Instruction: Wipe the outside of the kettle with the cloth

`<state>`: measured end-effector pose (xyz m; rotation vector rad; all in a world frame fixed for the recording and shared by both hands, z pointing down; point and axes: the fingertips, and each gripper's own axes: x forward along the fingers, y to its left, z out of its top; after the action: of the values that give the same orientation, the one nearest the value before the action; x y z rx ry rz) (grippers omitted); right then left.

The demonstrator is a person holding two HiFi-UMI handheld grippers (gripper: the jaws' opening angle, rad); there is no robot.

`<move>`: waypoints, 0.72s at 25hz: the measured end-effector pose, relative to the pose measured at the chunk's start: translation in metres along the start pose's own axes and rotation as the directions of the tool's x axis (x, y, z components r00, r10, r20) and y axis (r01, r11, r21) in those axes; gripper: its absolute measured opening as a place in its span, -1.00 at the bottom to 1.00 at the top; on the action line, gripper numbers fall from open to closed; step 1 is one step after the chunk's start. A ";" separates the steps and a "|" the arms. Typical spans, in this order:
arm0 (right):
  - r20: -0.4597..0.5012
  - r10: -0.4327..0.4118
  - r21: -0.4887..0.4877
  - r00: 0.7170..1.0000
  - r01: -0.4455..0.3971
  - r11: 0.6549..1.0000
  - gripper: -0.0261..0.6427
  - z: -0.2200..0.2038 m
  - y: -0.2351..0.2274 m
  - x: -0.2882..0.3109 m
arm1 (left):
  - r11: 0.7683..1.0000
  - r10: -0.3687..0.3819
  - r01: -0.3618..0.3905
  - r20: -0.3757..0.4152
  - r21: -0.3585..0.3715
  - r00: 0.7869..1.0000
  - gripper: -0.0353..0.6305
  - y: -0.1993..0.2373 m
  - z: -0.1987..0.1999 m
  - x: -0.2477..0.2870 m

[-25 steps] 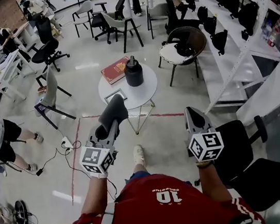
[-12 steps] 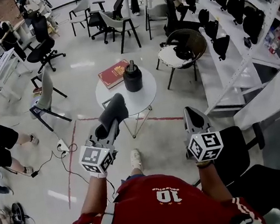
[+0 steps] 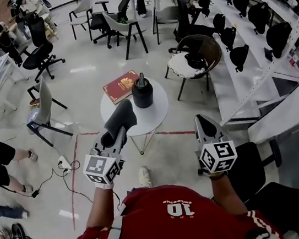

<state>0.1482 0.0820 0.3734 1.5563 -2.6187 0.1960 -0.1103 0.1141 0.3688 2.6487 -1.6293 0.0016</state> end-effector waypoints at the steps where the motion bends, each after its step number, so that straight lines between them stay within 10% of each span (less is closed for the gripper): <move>1: 0.001 -0.002 -0.002 1.000 0.002 1.000 -0.87 0.003 0.001 0.008 | 1.000 -0.003 0.003 -0.002 0.001 1.000 -0.75 0.008 0.001 0.005; 18: 0.010 -0.034 -0.001 0.999 0.034 0.999 -0.87 0.033 0.017 0.144 | 0.996 -0.088 0.089 -0.031 0.023 0.996 -0.75 0.127 0.006 0.094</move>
<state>0.0644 -0.0402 0.3603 1.6039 -2.5970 0.1844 -0.1809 -0.0274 0.3678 2.7229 -1.5115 0.0598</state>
